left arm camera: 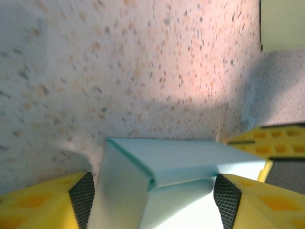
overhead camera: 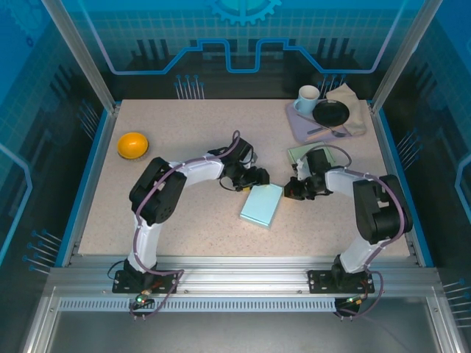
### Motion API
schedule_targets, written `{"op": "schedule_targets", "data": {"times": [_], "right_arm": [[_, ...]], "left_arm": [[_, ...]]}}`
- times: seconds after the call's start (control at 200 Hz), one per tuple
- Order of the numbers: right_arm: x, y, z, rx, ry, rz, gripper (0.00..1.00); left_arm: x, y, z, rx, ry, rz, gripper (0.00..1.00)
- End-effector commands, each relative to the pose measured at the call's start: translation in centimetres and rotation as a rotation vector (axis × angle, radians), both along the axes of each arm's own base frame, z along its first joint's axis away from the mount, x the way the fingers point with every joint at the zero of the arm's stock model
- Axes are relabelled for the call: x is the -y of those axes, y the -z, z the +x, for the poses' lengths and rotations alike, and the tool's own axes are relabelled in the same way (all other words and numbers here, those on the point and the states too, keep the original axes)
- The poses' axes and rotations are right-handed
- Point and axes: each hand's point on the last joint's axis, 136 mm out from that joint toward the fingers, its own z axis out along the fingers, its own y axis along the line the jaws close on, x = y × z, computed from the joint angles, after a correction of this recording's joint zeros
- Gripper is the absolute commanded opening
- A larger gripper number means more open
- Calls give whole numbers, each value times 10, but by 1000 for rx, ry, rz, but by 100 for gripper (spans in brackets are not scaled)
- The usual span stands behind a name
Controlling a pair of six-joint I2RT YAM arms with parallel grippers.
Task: Fold the paper box
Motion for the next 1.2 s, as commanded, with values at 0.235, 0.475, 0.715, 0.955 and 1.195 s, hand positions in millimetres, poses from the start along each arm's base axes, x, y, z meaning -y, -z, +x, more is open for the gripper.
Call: {"op": "schedule_targets", "data": {"times": [0.235, 0.475, 0.715, 0.955, 1.195], "right_arm": [[37, -23, -31, 22, 151, -73, 6], [10, -29, -77, 21, 184, 30, 5], [-15, -16, -106, 9, 225, 74, 5], [-47, -4, -115, -4, 206, 111, 5], [-68, -10, -101, 51, 159, 171, 5]], "left_arm": [[-35, -34, -12, 128, -31, 32, 76], [-39, -34, -56, 105, -22, -77, 76], [-22, -20, -79, 89, 14, -72, 76], [-24, -9, -95, 66, -27, -49, 76], [-23, -1, -108, 52, -38, -39, 76]]}}
